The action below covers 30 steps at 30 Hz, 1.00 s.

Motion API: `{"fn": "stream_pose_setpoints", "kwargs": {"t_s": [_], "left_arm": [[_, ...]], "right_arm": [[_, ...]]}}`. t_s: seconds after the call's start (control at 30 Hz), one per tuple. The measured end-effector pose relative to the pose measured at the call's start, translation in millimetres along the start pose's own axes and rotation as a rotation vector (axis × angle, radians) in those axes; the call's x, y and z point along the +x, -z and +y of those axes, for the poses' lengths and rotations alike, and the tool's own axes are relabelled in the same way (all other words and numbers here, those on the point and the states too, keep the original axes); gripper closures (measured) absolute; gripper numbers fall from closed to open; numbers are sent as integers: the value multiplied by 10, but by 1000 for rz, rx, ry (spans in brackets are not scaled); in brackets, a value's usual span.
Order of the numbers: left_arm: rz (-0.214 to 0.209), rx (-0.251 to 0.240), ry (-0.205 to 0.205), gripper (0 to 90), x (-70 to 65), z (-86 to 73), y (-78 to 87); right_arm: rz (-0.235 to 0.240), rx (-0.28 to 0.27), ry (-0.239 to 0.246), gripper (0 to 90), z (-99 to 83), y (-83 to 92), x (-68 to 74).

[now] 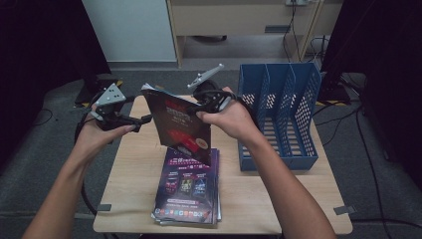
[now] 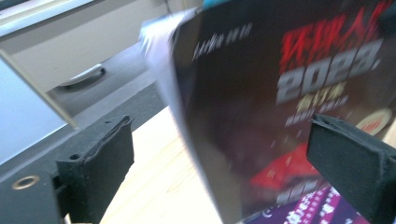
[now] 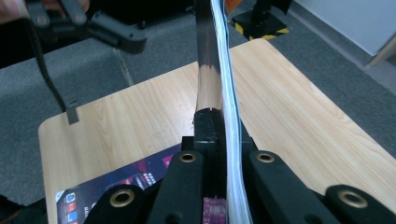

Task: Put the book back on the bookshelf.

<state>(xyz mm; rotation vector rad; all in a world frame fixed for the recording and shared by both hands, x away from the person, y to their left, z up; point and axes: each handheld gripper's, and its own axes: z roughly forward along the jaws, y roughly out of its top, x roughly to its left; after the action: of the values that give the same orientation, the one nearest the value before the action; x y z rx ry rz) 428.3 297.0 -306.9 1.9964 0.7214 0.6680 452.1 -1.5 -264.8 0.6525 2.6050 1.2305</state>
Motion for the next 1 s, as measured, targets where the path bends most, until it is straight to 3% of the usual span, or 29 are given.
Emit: {"fn": "stream_pose_setpoints", "kwargs": {"t_s": [0.23,0.3,0.47,0.67,0.8,1.0], "left_arm": [[15,15,20,46,-56,-212,-80],[9,19,36,45,-75,-284,-123],[1,38,51,45,-194,-528,-245],[-7,96,47,40,-257,-705,-337],[-22,107,69,40,-297,-804,-395],[-35,143,57,40,-380,-914,-514]], "right_arm": [[-40,-10,-27,874,-31,121,-50],[-53,-20,-54,874,-63,150,-103],[-61,-40,-78,874,-114,174,-151],[-78,-40,-83,874,-135,220,-154],[-86,-41,-91,874,-168,261,-159],[-111,-50,-91,873,-204,309,-168]]}}
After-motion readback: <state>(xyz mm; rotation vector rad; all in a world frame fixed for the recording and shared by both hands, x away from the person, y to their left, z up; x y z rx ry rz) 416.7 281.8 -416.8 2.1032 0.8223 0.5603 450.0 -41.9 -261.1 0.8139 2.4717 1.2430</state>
